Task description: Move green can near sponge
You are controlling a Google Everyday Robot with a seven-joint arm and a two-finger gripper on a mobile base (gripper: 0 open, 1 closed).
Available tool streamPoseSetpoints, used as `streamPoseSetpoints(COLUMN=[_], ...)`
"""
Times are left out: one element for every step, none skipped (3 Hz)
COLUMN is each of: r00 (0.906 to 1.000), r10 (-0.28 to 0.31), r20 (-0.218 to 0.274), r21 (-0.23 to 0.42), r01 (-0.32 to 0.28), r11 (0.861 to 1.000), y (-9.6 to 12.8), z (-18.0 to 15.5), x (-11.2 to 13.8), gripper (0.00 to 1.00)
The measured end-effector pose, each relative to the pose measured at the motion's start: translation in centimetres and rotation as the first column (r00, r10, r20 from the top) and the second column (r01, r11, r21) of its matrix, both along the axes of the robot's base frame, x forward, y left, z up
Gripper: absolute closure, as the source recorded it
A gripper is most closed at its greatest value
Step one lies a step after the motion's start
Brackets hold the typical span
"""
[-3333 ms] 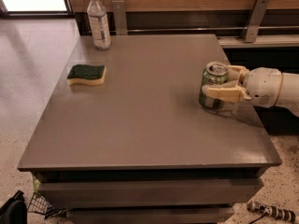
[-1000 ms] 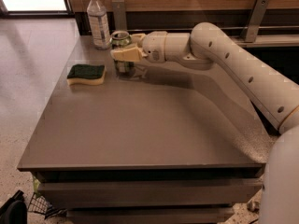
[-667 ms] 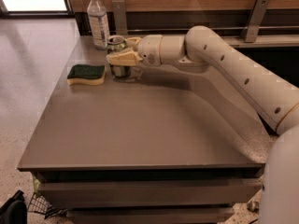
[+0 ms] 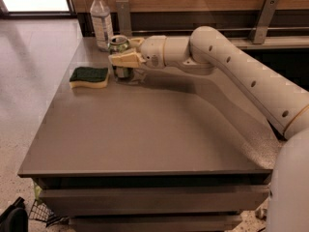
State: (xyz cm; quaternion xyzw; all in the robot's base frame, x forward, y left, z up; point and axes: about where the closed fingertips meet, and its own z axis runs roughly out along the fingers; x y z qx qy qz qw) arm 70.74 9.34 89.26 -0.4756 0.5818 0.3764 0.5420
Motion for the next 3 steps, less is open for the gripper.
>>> streamPoseSetpoints(r00=[1.0000,1.0000,1.0000], r10=[0.005,0.007,0.007], r20=[-0.001,-0.001,-0.001], r21=[0.001,0.001,0.001], r01=[-0.005,-0.007,-0.007], r11=[1.000,1.000,1.000], y=[0.30,0.46,0.47], z=[-0.01,-0.01,-0.01], x=[-0.08,-0.13,-0.13], gripper=[0.05,0.00,0.00])
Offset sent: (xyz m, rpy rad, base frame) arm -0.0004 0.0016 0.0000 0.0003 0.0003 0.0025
